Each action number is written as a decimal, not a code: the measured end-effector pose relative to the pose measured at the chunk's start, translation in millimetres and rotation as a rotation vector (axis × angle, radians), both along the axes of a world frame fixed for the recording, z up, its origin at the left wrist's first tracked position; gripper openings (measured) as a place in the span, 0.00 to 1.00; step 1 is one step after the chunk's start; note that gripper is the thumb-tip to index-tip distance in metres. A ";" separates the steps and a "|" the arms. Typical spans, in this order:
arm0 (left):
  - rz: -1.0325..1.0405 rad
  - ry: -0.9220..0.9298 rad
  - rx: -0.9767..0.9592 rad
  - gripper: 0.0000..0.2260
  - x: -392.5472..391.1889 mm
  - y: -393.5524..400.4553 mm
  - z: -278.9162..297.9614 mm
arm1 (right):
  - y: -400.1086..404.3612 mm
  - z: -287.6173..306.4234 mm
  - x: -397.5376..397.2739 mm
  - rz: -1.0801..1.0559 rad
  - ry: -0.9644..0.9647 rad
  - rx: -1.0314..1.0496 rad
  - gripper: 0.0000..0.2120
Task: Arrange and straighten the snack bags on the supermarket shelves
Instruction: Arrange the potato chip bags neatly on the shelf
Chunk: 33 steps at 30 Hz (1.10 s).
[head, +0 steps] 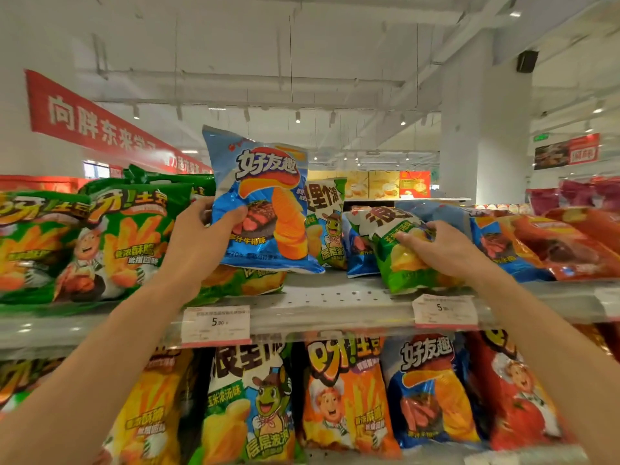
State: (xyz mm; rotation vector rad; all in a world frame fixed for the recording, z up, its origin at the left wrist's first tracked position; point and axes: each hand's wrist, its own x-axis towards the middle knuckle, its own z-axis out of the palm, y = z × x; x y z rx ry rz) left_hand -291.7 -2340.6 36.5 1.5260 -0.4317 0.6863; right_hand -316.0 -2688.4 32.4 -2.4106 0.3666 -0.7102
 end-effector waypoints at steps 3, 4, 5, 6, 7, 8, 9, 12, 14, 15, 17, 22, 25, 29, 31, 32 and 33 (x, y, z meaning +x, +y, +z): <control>0.014 -0.004 -0.017 0.06 -1.1 7.3 1.2 | 4.0 -0.6 0.5 0.019 -0.136 0.057 0.37; 0.015 -0.007 -0.027 0.05 -2.7 9.4 2.0 | 8.4 -0.8 -0.2 0.038 -0.190 0.074 0.35; 0.016 -0.007 -0.037 0.05 -2.3 12.6 2.4 | 14.8 -0.8 0.0 0.061 -0.239 0.103 0.34; 0.012 -0.005 -0.048 0.05 -3.6 15.3 3.4 | 22.0 -0.7 1.4 0.087 -0.276 0.135 0.34; 0.006 -0.002 -0.059 0.05 -3.7 18.3 4.3 | 29.7 -0.3 4.1 0.114 -0.296 0.166 0.35; 0.007 0.002 -0.071 0.05 -4.5 21.6 5.2 | 38.6 -0.1 7.8 0.139 -0.300 0.196 0.35; 0.012 0.002 -0.075 0.06 -4.6 25.2 5.8 | 48.9 -0.1 12.1 0.163 -0.308 0.218 0.36; 0.031 0.000 -0.091 0.11 -6.4 37.2 7.6 | 85.1 -1.9 24.5 0.166 -0.341 0.211 0.35; 0.038 0.001 -0.099 0.12 -6.8 45.1 8.5 | 106.1 -5.6 32.2 0.133 -0.349 0.184 0.34; 0.047 0.003 -0.097 0.12 -6.9 48.5 8.8 | 113.0 -7.3 35.9 0.128 -0.345 0.188 0.34; 0.051 0.009 -0.093 0.13 -8.1 53.0 8.8 | 119.8 -8.7 38.6 0.159 -0.308 0.225 0.34; 0.016 0.015 -0.089 0.13 -8.5 52.1 5.8 | 104.2 -1.7 29.6 0.366 -0.192 0.252 0.24; -0.003 0.028 -0.091 0.12 -5.6 39.9 4.5 | 89.6 2.2 23.4 0.412 -0.210 0.263 0.19; -0.048 0.032 -0.083 0.10 -1.8 14.2 4.6 | 70.5 8.9 12.2 0.369 -0.324 0.275 0.18; -0.082 0.025 -0.073 0.11 -1.3 -5.9 4.8 | 66.6 13.8 7.6 0.393 -0.347 0.300 0.19; -0.105 0.019 -0.061 0.10 -1.9 -17.6 4.8 | 66.4 17.0 7.5 0.427 -0.334 0.321 0.21; -0.126 0.011 -0.043 0.08 -2.2 -30.1 4.5 | 68.0 20.3 6.4 0.466 -0.311 0.360 0.23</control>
